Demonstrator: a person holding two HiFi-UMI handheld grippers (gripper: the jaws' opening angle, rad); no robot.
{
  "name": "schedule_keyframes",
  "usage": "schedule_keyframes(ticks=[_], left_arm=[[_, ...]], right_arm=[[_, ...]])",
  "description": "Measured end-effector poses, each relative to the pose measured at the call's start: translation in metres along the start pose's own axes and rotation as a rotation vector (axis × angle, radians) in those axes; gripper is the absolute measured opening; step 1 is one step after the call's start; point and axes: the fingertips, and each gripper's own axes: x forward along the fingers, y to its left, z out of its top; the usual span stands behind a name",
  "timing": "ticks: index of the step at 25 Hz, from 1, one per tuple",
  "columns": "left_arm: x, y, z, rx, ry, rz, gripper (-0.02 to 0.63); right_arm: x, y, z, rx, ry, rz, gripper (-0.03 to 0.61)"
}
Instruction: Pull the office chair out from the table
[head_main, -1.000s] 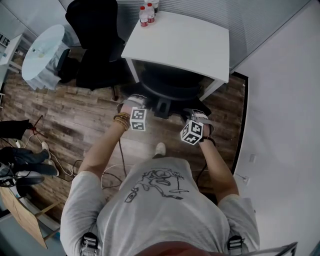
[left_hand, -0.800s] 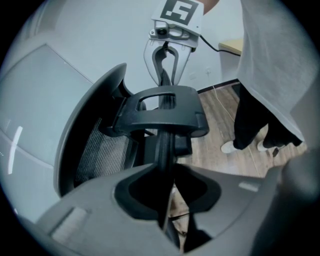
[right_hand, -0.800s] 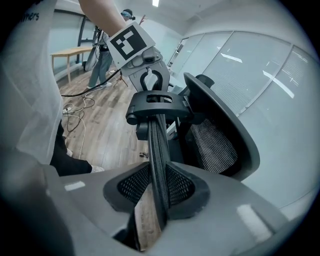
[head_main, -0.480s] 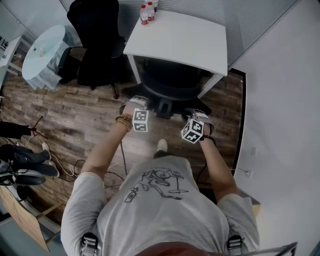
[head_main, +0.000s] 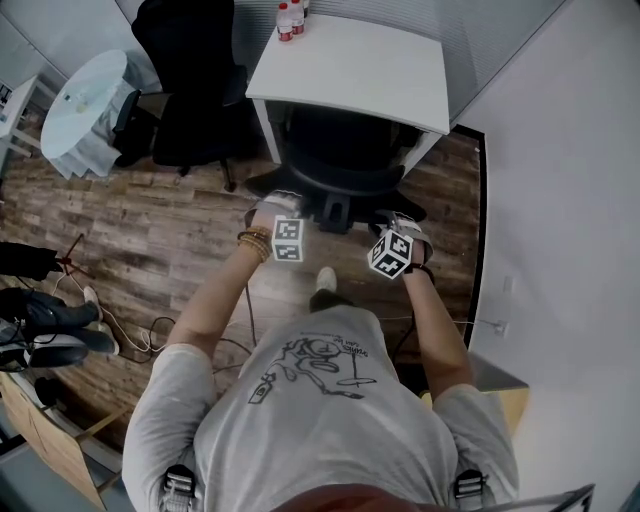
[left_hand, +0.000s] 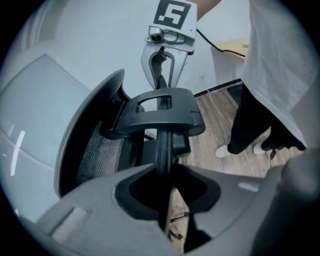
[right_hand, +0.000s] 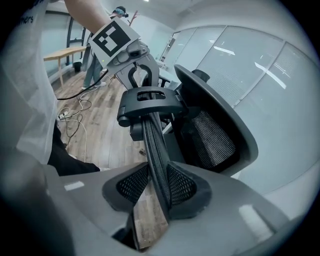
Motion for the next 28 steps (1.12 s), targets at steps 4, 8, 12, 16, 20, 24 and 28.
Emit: schedule_keyframes(ticks=[4,8,12,16,20,24,28], left_arm=[[-0.012,-0.021,0.004,0.003,-0.008,-0.002,0.100],[-0.022,-0.040,0.008,0.002,-0.002,-0.003,0.100],[-0.025,-0.051,0.005,-0.004,0.009,-0.009,0.100],[-0.029,-0.058,0.001,-0.022,0.027,-0.035,0.100],[-0.036,-0.068,0.005,-0.030,0.035,-0.034,0.100],[-0.043,-0.079,0.009,-0.023,0.028,-0.032,0.100],[-0.054,-0.093,0.010,-0.012,0.021,-0.041,0.100]], right_arm=[[-0.011,0.022,0.000,0.001,0.005,-0.010,0.126],[-0.021,0.043,-0.001,0.001,-0.003,-0.020,0.124],[-0.024,0.057,0.000,0.007,-0.003,-0.042,0.124],[-0.025,0.066,0.004,0.006,0.009,-0.036,0.123],[-0.033,0.077,0.003,0.009,0.024,-0.039,0.123],[-0.041,0.089,0.002,0.014,0.031,-0.039,0.123],[-0.051,0.105,0.005,0.001,0.025,-0.034,0.123]])
